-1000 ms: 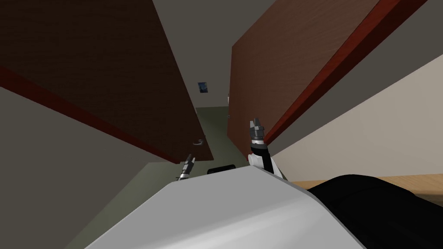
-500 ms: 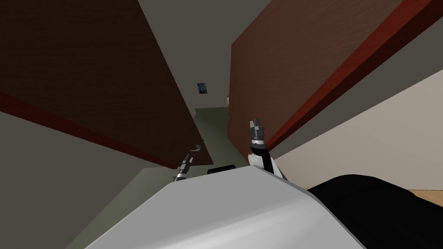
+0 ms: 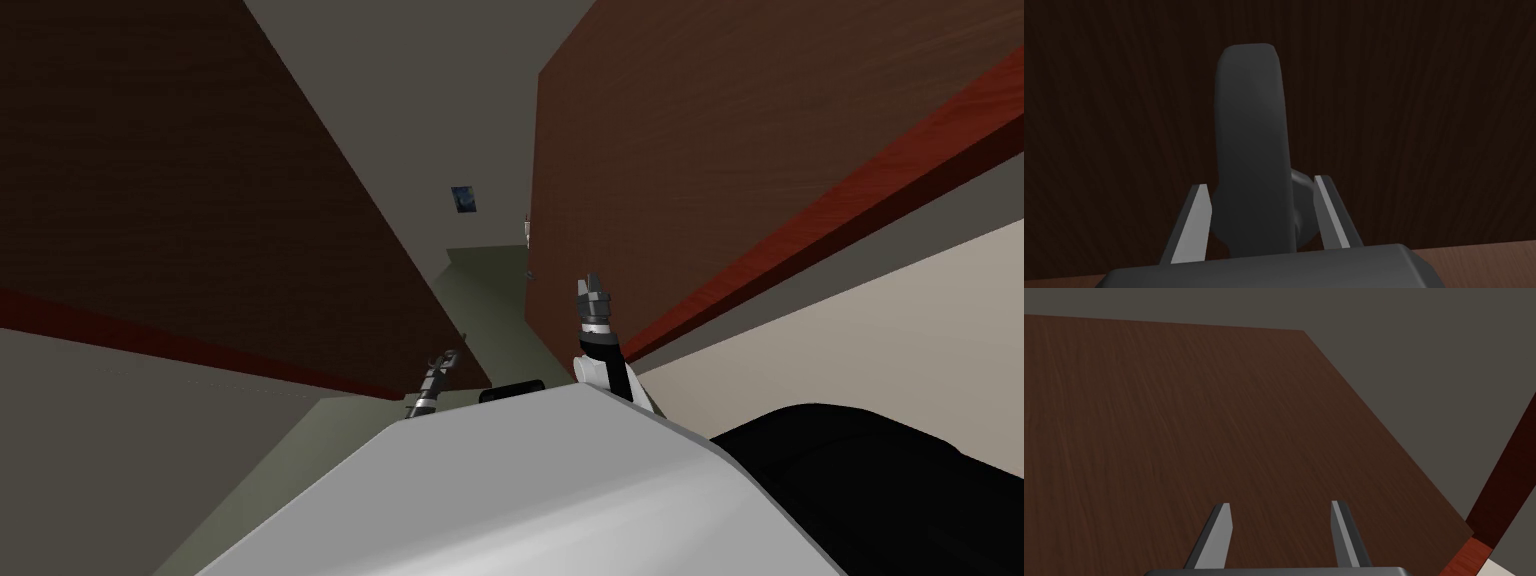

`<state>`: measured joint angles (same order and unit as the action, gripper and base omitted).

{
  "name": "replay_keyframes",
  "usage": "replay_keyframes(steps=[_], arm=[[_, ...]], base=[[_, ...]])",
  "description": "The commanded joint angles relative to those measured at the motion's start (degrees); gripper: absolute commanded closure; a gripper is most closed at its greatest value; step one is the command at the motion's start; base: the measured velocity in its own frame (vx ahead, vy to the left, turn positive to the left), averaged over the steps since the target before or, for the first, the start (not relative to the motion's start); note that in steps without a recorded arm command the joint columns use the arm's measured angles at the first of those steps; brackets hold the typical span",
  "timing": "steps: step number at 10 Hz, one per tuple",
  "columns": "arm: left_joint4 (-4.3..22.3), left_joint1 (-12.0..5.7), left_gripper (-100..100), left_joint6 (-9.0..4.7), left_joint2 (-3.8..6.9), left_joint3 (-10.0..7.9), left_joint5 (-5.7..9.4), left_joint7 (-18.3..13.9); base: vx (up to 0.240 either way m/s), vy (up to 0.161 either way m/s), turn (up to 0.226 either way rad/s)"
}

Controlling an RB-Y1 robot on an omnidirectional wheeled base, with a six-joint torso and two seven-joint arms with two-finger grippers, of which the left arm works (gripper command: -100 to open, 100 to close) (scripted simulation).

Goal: Push the door open

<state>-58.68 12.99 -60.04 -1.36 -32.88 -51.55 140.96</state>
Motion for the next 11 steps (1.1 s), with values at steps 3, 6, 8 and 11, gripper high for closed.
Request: replay_keyframes(steps=[3,6,8,11], arm=[[0.0,0.06,100,0.00,0.05,-0.01,-0.01,-0.1],[0.0,-0.24,100,0.35,0.32,0.08,0.61,-1.8],[0.0,-0.28,100,0.64,0.77,0.09,1.64,-4.6],[0.0,-0.33,100,1.06,1.36,0.11,3.14,-8.6]], base=[[-0.016,0.002,-0.012],[0.004,0.002,-0.011],[0.013,0.009,-0.031],[0.017,0.008,-0.030]])
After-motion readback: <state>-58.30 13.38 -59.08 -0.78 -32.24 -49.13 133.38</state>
